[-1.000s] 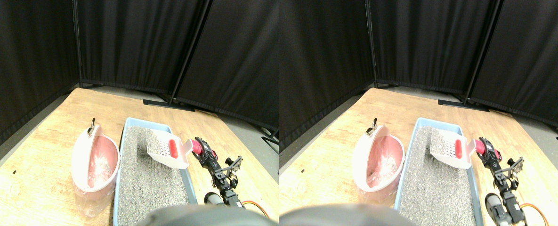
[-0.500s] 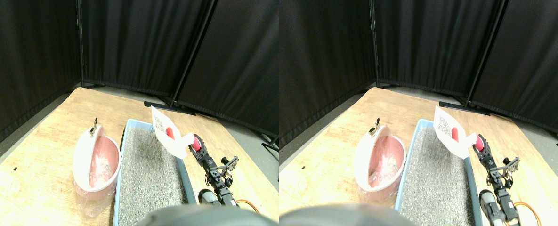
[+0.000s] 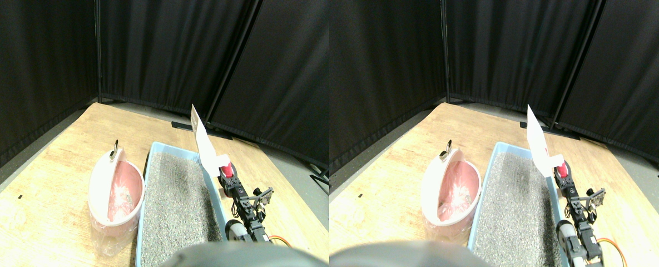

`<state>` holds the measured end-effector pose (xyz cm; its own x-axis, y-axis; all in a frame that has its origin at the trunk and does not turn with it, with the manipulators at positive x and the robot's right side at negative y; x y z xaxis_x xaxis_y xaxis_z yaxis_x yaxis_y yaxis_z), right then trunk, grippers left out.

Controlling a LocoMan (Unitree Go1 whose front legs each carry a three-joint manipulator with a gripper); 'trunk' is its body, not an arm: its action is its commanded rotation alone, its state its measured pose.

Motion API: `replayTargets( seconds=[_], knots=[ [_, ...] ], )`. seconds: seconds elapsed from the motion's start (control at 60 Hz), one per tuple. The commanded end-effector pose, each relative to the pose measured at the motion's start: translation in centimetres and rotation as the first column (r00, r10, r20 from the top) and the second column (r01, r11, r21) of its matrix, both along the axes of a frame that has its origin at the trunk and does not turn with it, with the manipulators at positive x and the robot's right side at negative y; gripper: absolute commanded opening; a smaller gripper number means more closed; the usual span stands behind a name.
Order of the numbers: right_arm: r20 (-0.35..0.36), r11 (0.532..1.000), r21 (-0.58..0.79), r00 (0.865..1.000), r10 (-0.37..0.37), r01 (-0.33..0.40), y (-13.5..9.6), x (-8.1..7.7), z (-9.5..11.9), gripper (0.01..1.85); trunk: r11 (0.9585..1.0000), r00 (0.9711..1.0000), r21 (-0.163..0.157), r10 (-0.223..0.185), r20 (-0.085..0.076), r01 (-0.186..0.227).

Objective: Scoop (unimanual)

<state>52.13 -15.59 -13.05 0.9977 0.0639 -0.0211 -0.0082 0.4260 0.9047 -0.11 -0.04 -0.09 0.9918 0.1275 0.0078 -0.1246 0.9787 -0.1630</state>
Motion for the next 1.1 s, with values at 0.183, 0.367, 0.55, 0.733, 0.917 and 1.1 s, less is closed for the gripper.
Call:
replayTargets(
  seconds=[0.183,0.367,0.55,0.733,0.917,1.1],
  knots=[
    [0.103,0.996,-0.08,0.994,0.038,-0.03,0.3,0.2,1.4,0.05,0.9998,0.9998,-0.007,0.016,-0.015,-0.016],
    [0.106,0.997,-0.067,0.994,0.038,-0.031,0.2,0.2,1.3,0.05,0.9999,0.9998,-0.006,0.015,-0.015,-0.015],
    [0.102,0.995,-0.091,0.994,0.038,-0.029,0.0,0.3,1.4,0.05,0.9997,0.9996,-0.009,0.02,-0.018,-0.021],
    [0.142,0.966,-0.256,0.986,0.082,-0.043,-0.1,0.3,1.4,0.05,0.9997,0.9995,-0.011,0.023,-0.019,-0.024],
    [0.168,0.857,-0.509,0.967,0.193,-0.082,-0.1,0.0,2.5,0.05,0.9995,0.9994,-0.013,0.029,-0.02,-0.03],
    [0.15,0.788,-0.609,0.963,0.222,-0.087,0.1,-0.3,3.3,0.05,0.9988,0.9989,-0.018,0.044,-0.017,-0.044]
  ],
)
